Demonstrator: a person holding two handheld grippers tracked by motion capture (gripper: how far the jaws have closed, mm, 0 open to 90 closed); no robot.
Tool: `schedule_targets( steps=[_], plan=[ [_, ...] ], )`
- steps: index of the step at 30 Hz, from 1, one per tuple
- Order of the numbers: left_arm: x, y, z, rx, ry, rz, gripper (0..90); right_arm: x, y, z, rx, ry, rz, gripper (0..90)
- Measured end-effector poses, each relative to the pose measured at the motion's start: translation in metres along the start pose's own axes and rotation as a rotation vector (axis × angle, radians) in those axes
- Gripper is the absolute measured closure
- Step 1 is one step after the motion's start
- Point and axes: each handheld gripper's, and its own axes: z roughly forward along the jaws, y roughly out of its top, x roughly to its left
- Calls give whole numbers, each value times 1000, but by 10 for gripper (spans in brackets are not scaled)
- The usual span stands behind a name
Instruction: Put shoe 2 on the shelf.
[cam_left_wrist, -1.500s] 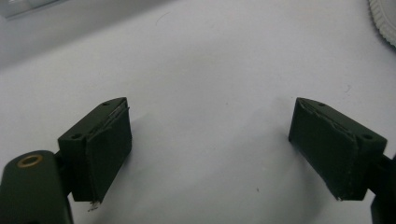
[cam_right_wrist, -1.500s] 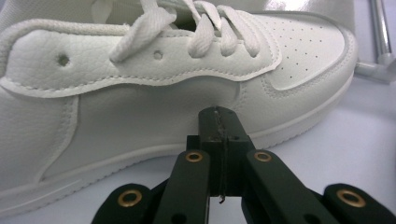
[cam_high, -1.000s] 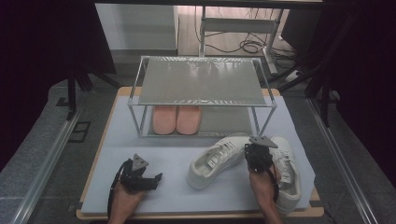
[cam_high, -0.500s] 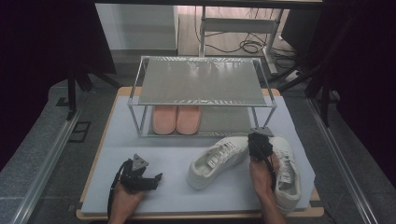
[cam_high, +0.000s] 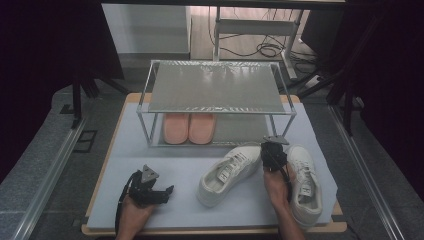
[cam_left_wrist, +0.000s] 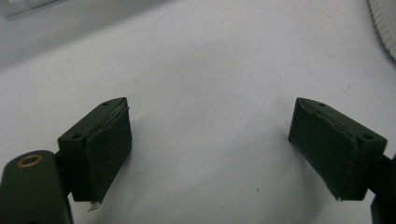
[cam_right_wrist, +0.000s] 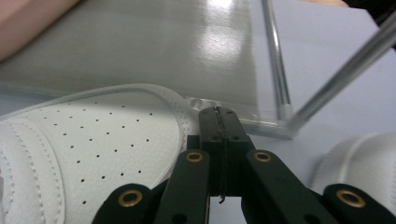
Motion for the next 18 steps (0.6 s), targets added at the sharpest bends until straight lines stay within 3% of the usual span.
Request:
schedule_targets(
  steps=[10, 18],
  plan=[
    [0, 0, 0, 0, 0, 0, 134, 17, -2, 9, 24, 120, -7, 900],
    [0, 0, 0, 0, 0, 0, 135, 18, 5, 17, 21, 153, -21, 900]
  ],
)
